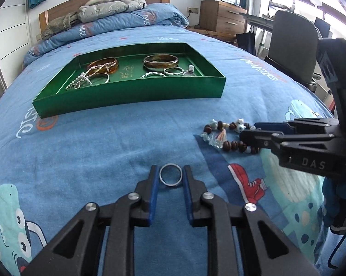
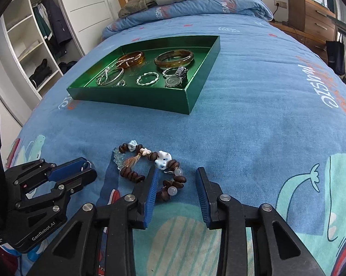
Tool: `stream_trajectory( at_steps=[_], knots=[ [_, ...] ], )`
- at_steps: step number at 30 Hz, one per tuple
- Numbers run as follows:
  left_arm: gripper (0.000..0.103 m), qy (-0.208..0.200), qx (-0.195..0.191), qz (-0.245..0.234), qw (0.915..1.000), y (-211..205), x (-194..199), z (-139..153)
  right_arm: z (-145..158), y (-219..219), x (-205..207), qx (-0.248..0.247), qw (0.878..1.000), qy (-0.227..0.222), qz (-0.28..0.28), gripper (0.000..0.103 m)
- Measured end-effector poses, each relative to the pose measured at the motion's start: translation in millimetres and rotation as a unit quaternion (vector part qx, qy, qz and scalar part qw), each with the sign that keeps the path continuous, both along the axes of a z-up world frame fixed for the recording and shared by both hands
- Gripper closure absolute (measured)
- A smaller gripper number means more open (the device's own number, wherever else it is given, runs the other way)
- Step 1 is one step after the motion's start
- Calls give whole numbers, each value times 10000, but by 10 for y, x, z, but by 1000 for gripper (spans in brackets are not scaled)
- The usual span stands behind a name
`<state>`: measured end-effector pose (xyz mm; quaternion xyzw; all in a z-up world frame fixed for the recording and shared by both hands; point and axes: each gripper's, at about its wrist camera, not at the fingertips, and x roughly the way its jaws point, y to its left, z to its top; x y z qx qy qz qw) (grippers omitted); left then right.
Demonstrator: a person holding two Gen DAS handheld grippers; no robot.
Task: Organize jewelry
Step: 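Grasp the silver ring with the left tool while the right tool grasps the bead bracelet, then carry the ring with the left tool while the right tool carries the bracelet toward the tray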
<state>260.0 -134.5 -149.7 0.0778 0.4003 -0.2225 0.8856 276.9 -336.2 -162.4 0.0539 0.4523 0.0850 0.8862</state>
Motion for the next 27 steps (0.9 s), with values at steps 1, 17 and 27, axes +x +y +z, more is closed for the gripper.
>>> stream_trajectory(
  at_steps=[1, 17, 27],
  knots=[
    [84, 6, -41, 27, 10000, 22, 15, 3, -17, 28, 3, -94, 10000, 14, 7, 68],
    [84, -58, -564, 780, 9953, 425, 224, 159, -71, 353, -33, -1239, 9920, 123, -197, 91],
    [84, -202, -612, 1012, 9928, 634, 76, 248, 224, 389, -416, -1211, 9914, -136, -483, 93]
  ],
)
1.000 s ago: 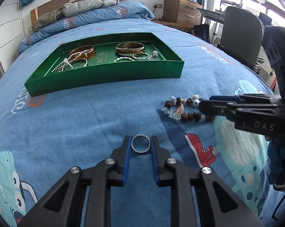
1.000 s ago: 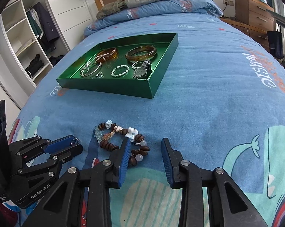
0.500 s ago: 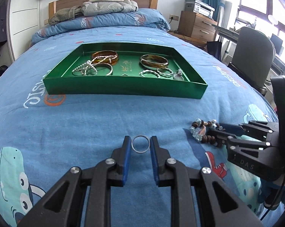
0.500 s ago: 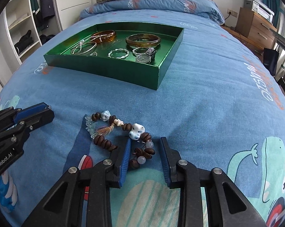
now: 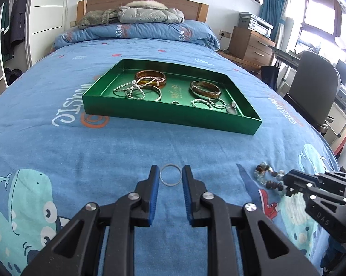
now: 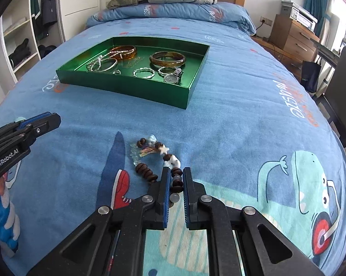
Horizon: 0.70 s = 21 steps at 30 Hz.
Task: Organize jewelry
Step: 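Carry the ring with the left tool while the right tool carries the bracelet toward the tray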
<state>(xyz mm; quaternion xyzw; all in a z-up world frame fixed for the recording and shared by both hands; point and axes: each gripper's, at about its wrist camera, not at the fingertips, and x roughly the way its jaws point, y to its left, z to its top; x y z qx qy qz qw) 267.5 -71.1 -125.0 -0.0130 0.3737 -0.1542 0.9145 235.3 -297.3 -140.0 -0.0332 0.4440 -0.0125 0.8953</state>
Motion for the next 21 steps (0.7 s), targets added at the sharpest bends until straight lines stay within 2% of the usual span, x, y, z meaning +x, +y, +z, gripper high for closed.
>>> stream_trajectory(
  at_steps=[8, 14, 21],
  knots=[
    [84, -211, 312, 222, 9990, 23, -242, 125, 424, -7, -439, 182, 9992, -359, 23, 93],
    [84, -426, 381, 88, 9983, 52, -605, 375, 731, 14, -807, 198, 9978, -623, 126, 93],
    [84, -669, 442, 40, 9968, 187, -975, 648, 932, 51, -1156, 218, 9963, -822, 128, 93]
  ],
)
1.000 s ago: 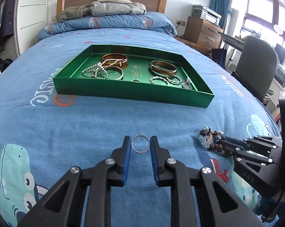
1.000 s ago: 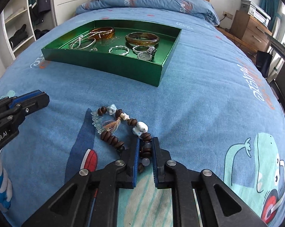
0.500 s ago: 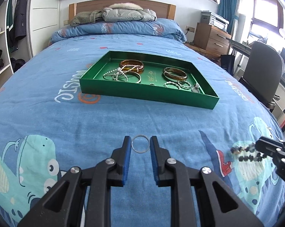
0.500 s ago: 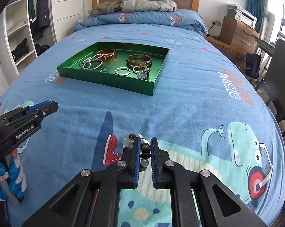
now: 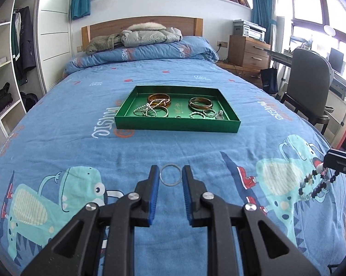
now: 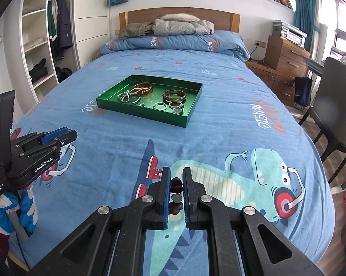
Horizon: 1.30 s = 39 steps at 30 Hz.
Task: Organize jewelry
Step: 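Carry the ring with the left tool while the right tool carries the bracelet toward the tray, then release the ring and bead bracelet into the tray with both tools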
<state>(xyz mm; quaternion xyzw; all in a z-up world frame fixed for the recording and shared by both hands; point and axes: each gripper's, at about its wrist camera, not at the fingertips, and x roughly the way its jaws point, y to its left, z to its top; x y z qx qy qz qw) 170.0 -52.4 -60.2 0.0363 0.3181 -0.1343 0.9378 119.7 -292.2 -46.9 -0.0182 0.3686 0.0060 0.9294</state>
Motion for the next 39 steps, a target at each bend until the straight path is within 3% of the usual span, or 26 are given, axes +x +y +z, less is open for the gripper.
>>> stream_trajectory(
  at_steps=[13, 23, 31, 39],
  knots=[
    [84, -353, -245, -98, 9990, 154, -432, 425, 332, 33, -556, 6, 9994, -357, -31, 93],
    [84, -368, -287, -198, 9987, 160, -217, 757, 499, 19, -461, -32, 9987, -512, 75, 93],
    [84, -131, -215, -256, 9994, -73, 541, 988, 740, -11, 237, -55, 9973, -664, 295, 93],
    [84, 330, -14, -164, 9993, -483, 1778, 867, 865, -85, 1655, 188, 9971, -661, 318, 93]
  ],
)
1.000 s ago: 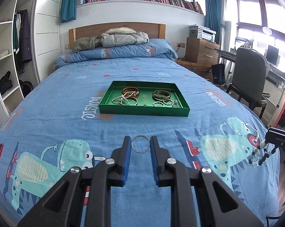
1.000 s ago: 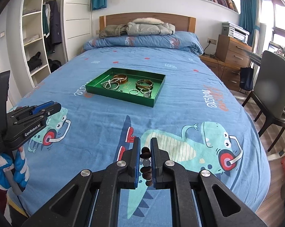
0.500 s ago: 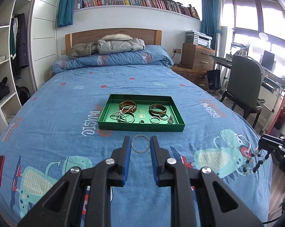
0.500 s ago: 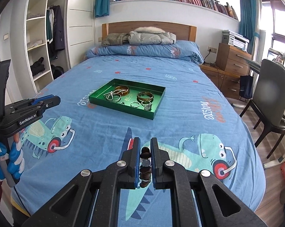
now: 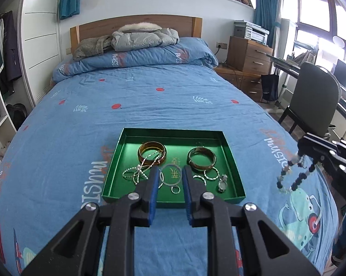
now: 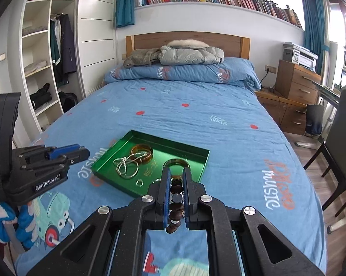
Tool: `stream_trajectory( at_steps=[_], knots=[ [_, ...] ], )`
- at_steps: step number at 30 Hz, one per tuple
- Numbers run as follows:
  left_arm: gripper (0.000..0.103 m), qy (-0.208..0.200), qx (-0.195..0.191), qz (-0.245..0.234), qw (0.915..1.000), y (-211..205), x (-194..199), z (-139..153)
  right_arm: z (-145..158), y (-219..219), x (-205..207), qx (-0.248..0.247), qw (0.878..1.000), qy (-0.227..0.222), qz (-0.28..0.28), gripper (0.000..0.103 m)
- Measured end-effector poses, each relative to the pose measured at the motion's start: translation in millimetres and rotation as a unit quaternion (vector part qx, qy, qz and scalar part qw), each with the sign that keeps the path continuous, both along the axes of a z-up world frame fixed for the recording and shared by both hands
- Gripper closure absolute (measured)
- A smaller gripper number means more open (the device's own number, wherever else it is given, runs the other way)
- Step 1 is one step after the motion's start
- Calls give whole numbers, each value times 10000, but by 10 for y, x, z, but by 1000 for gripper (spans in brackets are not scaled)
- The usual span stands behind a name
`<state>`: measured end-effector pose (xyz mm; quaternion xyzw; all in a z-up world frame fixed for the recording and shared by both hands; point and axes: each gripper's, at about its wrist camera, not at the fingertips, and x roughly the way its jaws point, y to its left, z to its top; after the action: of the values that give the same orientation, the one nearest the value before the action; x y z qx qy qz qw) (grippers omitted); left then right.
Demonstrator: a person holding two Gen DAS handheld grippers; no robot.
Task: Organize jewelry
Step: 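Release the ring and bead bracelet into the tray with both tools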
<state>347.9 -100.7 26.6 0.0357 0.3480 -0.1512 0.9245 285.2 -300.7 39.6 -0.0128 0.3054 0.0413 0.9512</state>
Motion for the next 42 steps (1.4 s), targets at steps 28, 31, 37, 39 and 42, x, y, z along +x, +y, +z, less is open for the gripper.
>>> stream_trajectory(
  at_steps=[28, 31, 37, 39, 42],
  knots=[
    [83, 1295, 764, -360, 9880, -511, 1504, -1532, -1673, -26, 2058, 631, 9845, 1638, -42, 89],
    [83, 1330, 588, -349, 9888, -448, 1485, -1472, -1627, -68, 2006, 682, 9850, 1580, -98, 73],
    [70, 1130, 236, -317, 9928, -280, 1291, -1132, -1384, -119, 1770, 669, 9883, 1353, -224, 66],
    [66, 1046, 176, -237, 9941, -216, 1202, -973, -1266, -137, 1649, 674, 9896, 1242, -286, 64],
    [62, 931, 143, -183, 9954, -134, 1044, -746, -1057, -141, 1410, 658, 9917, 1057, -307, 58]
  ],
)
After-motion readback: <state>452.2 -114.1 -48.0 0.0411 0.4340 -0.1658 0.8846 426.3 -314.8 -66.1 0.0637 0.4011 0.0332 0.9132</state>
